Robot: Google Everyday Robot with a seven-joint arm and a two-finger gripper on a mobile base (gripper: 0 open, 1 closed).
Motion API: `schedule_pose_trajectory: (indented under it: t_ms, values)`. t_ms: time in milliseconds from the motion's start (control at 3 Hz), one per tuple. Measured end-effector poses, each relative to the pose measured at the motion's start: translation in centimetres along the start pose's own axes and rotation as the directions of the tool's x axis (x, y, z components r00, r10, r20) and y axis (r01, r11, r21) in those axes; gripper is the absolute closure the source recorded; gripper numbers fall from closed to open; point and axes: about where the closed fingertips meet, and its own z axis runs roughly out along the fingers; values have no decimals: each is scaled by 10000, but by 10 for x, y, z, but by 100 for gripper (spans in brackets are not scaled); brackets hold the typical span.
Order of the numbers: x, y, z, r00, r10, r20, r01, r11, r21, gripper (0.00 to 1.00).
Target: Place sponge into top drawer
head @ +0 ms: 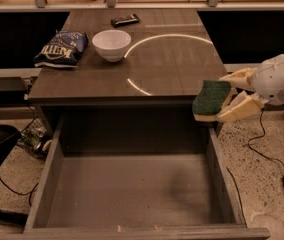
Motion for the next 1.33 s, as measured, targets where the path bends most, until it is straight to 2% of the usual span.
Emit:
schedule_pose_trajectory:
  t_ms: [333,667,1000,1333]
  values:
    - [2,17,20,9990,-158,-413,154,9998,-102,100]
    - [7,60,60,9964,-547,-654,506,9968,-626,100]
    - [17,113,121,9965,-729,-403,643,9810,-1828,100]
    - [14,147,179,9978,-661,-41,625,9594,-2752,100]
